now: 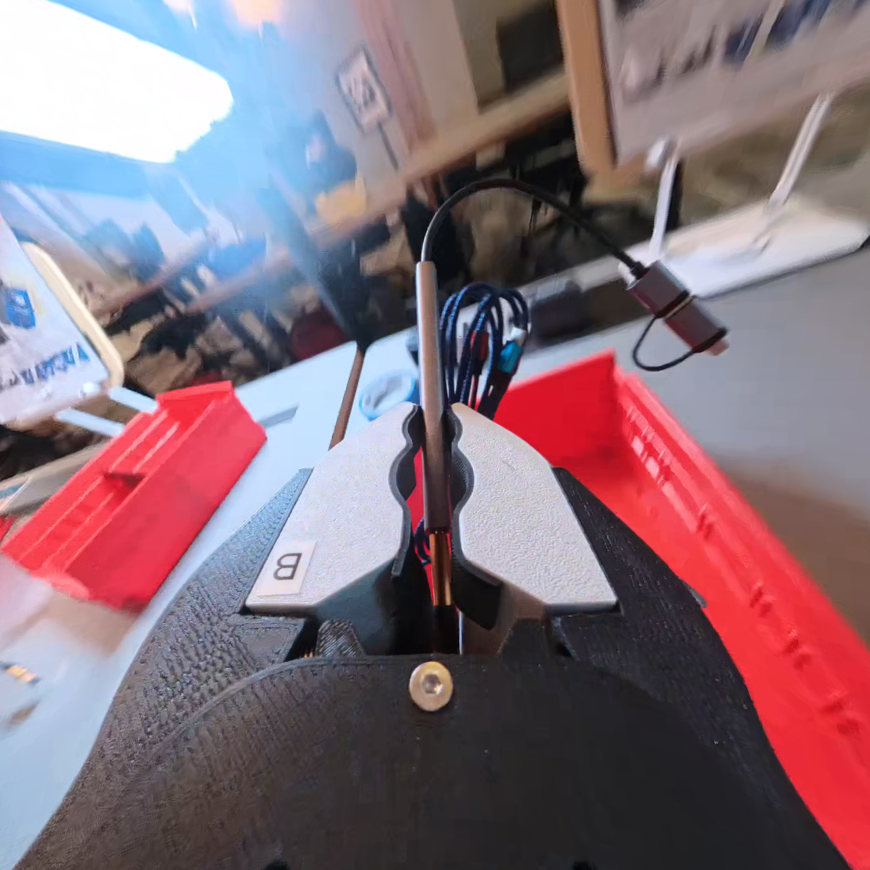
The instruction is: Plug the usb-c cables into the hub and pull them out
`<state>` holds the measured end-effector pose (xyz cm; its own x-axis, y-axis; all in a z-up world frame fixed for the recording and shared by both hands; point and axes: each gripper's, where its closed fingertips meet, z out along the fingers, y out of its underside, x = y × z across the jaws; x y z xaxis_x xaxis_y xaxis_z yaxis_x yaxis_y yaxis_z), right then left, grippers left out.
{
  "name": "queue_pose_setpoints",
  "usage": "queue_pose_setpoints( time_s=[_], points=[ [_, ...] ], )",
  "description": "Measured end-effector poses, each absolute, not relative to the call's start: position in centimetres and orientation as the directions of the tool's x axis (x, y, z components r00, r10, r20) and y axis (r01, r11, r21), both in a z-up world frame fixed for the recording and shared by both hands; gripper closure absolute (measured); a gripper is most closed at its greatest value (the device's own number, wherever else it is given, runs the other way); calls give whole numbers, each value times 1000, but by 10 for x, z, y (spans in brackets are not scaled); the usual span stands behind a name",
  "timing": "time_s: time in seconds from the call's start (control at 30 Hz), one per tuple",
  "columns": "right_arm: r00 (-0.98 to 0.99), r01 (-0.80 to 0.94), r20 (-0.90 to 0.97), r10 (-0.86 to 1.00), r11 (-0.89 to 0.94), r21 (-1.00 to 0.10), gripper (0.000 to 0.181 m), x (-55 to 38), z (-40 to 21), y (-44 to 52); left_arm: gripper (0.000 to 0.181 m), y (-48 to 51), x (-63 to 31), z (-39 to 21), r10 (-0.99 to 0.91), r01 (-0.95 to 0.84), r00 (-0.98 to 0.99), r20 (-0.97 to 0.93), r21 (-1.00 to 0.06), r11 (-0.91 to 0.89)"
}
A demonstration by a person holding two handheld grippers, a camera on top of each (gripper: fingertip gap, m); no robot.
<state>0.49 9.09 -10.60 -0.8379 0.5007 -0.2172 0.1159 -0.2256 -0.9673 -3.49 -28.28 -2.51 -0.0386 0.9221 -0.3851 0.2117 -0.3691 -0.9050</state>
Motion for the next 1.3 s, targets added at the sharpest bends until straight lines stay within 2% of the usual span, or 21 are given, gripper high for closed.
queue_pose_setpoints(
  time_s=[0.1,0.2,0.37,0.47,0.67,0.77,0.9,1.1,1.2,1.3],
  points=[
    [-838,114,-219,499,-231,-966,114,5,-105,91,172,-259,-22,27,948,-46,5,-318,-947,-318],
    [-839,111,-220,499,-239,-965,115,5,-104,92,172,-224,-8,67,958,-253,116,-264,-940,-229],
    [-843,107,-232,486,-270,-957,120,6,-99,95,172,-155,10,102,916,-387,335,-221,-919,-80],
    [-849,83,-232,475,-313,-946,124,8,-92,100,172,-114,20,115,866,-391,472,-165,-920,38],
    [-838,-86,-99,537,-308,-947,136,19,-75,110,172,-41,25,103,717,-273,697,-12,-929,250],
    [-784,-270,51,618,-266,-925,144,29,-61,116,172,-17,15,84,639,-143,760,118,-929,341],
    [-688,-481,190,700,-245,-842,158,47,-43,128,171,20,-5,42,536,75,780,324,-898,434],
    [-618,-491,217,756,-154,-858,163,36,-50,129,172,86,-13,-27,424,314,768,481,-859,405],
    [-563,-438,263,783,-14,-899,162,20,-67,124,172,97,-9,-59,425,381,751,506,-857,346],
    [-519,-424,391,760,168,-890,162,12,-85,110,172,98,-1,-90,440,434,735,515,-857,278]
  ],
)
